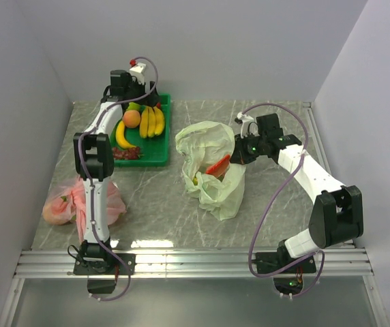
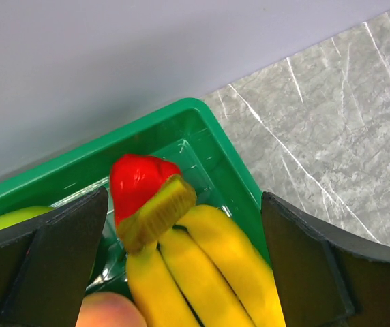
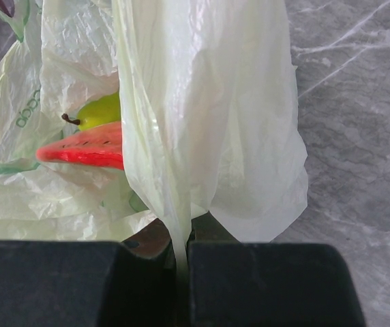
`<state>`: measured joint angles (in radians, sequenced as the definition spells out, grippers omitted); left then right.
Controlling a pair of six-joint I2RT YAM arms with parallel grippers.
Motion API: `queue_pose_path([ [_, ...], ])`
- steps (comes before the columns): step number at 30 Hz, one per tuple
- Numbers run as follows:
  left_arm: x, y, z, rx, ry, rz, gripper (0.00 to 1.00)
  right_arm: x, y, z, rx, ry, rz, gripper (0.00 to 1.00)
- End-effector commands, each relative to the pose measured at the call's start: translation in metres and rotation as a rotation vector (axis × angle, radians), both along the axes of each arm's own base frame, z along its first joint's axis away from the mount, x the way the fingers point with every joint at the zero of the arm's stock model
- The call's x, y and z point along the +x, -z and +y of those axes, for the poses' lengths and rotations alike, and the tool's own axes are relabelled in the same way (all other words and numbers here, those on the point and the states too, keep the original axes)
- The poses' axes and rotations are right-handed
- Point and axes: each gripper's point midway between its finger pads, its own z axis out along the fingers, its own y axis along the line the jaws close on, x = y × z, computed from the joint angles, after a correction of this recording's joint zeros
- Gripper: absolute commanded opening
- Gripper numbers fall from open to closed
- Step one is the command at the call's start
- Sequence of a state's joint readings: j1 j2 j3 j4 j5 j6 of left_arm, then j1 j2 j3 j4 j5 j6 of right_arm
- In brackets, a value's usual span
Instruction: Place the fake fruits into the plastic bag and tie a complex knot
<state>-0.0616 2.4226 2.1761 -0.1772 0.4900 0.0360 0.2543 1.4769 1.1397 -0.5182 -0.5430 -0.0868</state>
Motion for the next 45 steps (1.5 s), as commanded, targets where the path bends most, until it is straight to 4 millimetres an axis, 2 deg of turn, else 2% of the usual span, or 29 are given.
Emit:
queue_pose_path([
  [1, 0.01, -0.007, -0.006, -0.03, 0.035, -0.048, 0.99, 0.007, -0.003, -0.001, -0.001, -0.004, -0.02, 0.0],
  [6, 0.01, 0.004, -0.005, -0.01, 0.041, -0.031, 0.99, 0.007, -0.005, -0.001, -0.002, -0.008, -0.021, 0.0],
  [8, 0.004, 0.005, -0.007, 0.0, 0.067, -0.021, 0.92, 0.006, -0.005, -0.001, -0.002, -0.008, -0.022, 0.0],
  [10, -0.005, 0.008, -0.011, 0.002, 0.112, -0.005, 0.79, 0.007, -0.005, -0.001, 0.0, -0.006, -0.023, 0.0],
  [13, -0.013, -0.004, -0.014, -0.008, 0.133, -0.038, 0.58, 0.006, -0.005, -0.001, 0.005, -0.003, -0.022, 0.0],
  [14, -0.015, -0.016, -0.015, -0.012, 0.134, -0.057, 0.52, 0.006, -0.006, 0.0, 0.005, -0.005, -0.024, 0.0],
  [15, -0.016, -0.02, -0.015, -0.02, 0.136, -0.062, 0.36, 0.007, -0.007, -0.001, 0.003, -0.001, -0.024, 0.0],
  [16, -0.017, -0.025, -0.017, -0.024, 0.142, -0.066, 0.27, 0.007, -0.007, -0.001, 0.002, 0.002, -0.027, 0.0],
  [21, -0.02, -0.053, -0.014, -0.023, 0.13, -0.088, 0.0, 0.011, -0.014, -0.003, -0.005, 0.016, -0.041, 0.0],
  [22, -0.022, -0.056, -0.012, -0.018, 0.124, -0.09, 0.0, 0.012, -0.014, -0.003, -0.009, 0.021, -0.041, 0.0],
  [24, -0.03, -0.079, -0.011, -0.007, 0.12, -0.122, 0.0, 0.014, -0.015, -0.005, -0.013, 0.024, -0.048, 0.0],
  [25, -0.032, -0.074, -0.01, -0.003, 0.122, -0.111, 0.0, 0.014, -0.016, -0.005, -0.014, 0.025, -0.052, 0.0],
  [26, -0.036, -0.089, -0.008, 0.001, 0.108, -0.13, 0.0, 0.015, -0.017, -0.004, -0.015, 0.025, -0.053, 0.0],
  [28, -0.044, -0.091, -0.005, -0.002, 0.092, -0.109, 0.0, 0.014, -0.017, -0.004, -0.017, 0.025, -0.052, 0.0],
  [29, -0.052, -0.109, -0.005, -0.008, 0.095, -0.13, 0.0, 0.015, -0.019, -0.005, -0.017, 0.032, -0.056, 0.0],
  [31, -0.066, -0.116, -0.005, -0.038, 0.091, -0.111, 0.0, 0.017, -0.021, -0.007, -0.023, 0.047, -0.064, 0.0],
  [32, -0.081, -0.144, -0.006, -0.054, 0.106, -0.152, 0.0, 0.018, -0.022, -0.007, -0.022, 0.057, -0.067, 0.0],
  [33, -0.092, -0.155, -0.011, -0.078, 0.125, -0.158, 0.0, 0.018, -0.024, -0.008, -0.024, 0.062, -0.066, 0.0],
  [34, -0.102, -0.154, -0.014, -0.086, 0.14, -0.153, 0.0, 0.018, -0.024, -0.009, -0.027, 0.068, -0.067, 0.0],
  [35, -0.119, -0.179, -0.019, -0.117, 0.15, -0.174, 0.0, 0.018, -0.026, -0.01, -0.031, 0.076, -0.07, 0.0],
  [37, -0.143, -0.187, -0.037, -0.124, 0.205, -0.163, 0.0, 0.017, -0.026, -0.012, -0.04, 0.082, -0.071, 0.0],
  [38, -0.158, -0.205, -0.044, -0.12, 0.228, -0.197, 0.0, 0.017, -0.025, -0.014, -0.049, 0.09, -0.072, 0.0],
  [39, -0.17, -0.212, -0.059, -0.121, 0.26, -0.21, 0.0, 0.018, -0.026, -0.015, -0.052, 0.095, -0.078, 0.0],
  [40, -0.18, -0.21, -0.066, -0.127, 0.272, -0.203, 0.0, 0.018, -0.025, -0.016, -0.056, 0.098, -0.074, 0.0],
  [41, -0.193, -0.227, -0.073, -0.136, 0.288, -0.247, 0.0, 0.018, -0.026, -0.017, -0.056, 0.1, -0.075, 0.0],
  [42, -0.206, -0.222, -0.092, -0.144, 0.323, -0.231, 0.0, 0.017, -0.027, -0.016, -0.053, 0.1, -0.073, 0.0],
  [43, -0.211, -0.223, -0.099, -0.136, 0.313, -0.243, 0.0, 0.016, -0.028, -0.015, -0.051, 0.099, -0.07, 0.0],
  [44, -0.221, -0.232, -0.109, -0.133, 0.327, -0.281, 0.0, 0.017, -0.028, -0.016, -0.046, 0.103, -0.069, 0.0],
  [45, -0.235, -0.22, -0.134, -0.125, 0.371, -0.275, 0.0, 0.015, -0.03, -0.015, -0.039, 0.099, -0.068, 0.0],
])
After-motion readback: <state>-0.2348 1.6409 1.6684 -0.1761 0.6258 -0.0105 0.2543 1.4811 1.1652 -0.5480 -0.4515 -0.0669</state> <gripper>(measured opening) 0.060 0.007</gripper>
